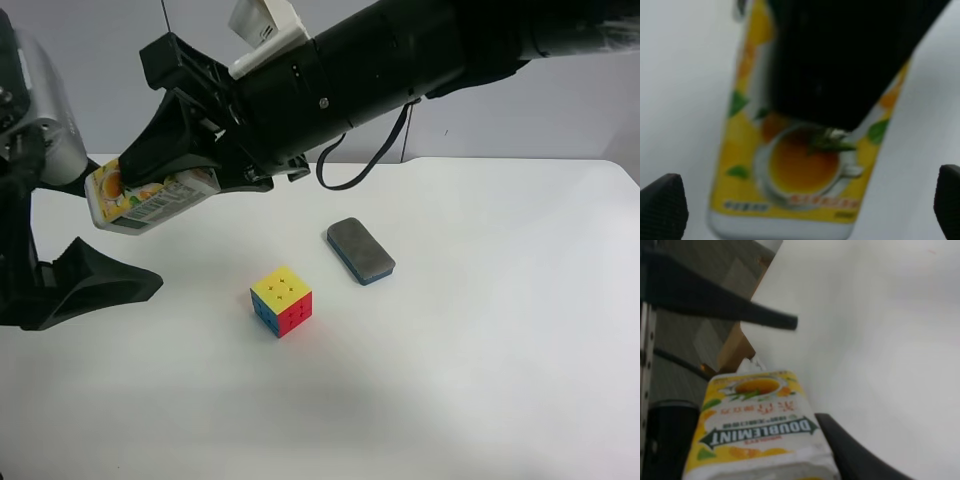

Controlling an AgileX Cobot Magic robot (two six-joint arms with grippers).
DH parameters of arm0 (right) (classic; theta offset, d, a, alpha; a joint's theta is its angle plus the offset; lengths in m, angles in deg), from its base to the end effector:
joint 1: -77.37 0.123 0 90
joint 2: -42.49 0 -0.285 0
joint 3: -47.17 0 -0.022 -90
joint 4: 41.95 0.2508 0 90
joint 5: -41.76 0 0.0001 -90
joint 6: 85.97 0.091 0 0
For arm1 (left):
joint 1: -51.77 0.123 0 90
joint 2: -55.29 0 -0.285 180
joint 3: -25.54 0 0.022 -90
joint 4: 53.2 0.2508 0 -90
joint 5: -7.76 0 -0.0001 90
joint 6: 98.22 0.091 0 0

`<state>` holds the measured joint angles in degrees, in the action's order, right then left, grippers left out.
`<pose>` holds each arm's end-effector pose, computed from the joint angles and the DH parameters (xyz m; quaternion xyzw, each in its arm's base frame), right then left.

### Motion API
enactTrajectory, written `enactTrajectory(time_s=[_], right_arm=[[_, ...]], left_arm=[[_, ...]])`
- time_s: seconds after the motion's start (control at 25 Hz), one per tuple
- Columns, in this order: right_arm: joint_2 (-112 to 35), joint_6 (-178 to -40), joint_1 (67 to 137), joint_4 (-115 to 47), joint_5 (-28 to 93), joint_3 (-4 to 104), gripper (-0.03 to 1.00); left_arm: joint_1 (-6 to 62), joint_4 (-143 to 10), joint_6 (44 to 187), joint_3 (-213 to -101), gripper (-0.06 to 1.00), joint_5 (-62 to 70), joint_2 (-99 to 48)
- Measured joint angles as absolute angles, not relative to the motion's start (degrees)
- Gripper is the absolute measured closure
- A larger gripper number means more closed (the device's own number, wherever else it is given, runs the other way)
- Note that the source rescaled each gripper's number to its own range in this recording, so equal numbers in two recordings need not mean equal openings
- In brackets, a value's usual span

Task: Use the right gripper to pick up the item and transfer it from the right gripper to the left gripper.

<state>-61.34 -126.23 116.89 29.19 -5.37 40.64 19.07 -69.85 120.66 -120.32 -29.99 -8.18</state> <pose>0.2386 0.2787 0.2914 -0.2777 0.8077 0.4943 0.1620 0.1499 -0.1152 0.3041 0.4767 0.7847 -0.1050 0.3820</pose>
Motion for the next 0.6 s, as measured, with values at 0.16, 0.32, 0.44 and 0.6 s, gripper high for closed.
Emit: enactTrajectory(time_s=[0.16, 0.32, 0.44, 0.6], right_arm=[[-61.39, -125.65, 116.89, 29.44, -5.0, 40.64, 0.97], [-61.44, -125.13, 116.89, 30.63, -5.0, 40.64, 0.97], [-61.45, -124.72, 116.89, 30.63, -5.0, 40.64, 0.97], [-61.5, -123.75, 116.89, 30.63, -5.0, 40.64, 0.97]], left_arm=[[19.07, -72.5, 124.2, -120.32, -0.06, -28.24, -8.18], [19.07, -74.12, 127.45, -120.32, -0.01, -27.02, -8.18], [19.07, -74.73, 129.18, -120.32, 0.12, -26.11, -8.18], [19.07, -74.91, 130.48, -120.32, 0.3, -24.13, -8.18]])
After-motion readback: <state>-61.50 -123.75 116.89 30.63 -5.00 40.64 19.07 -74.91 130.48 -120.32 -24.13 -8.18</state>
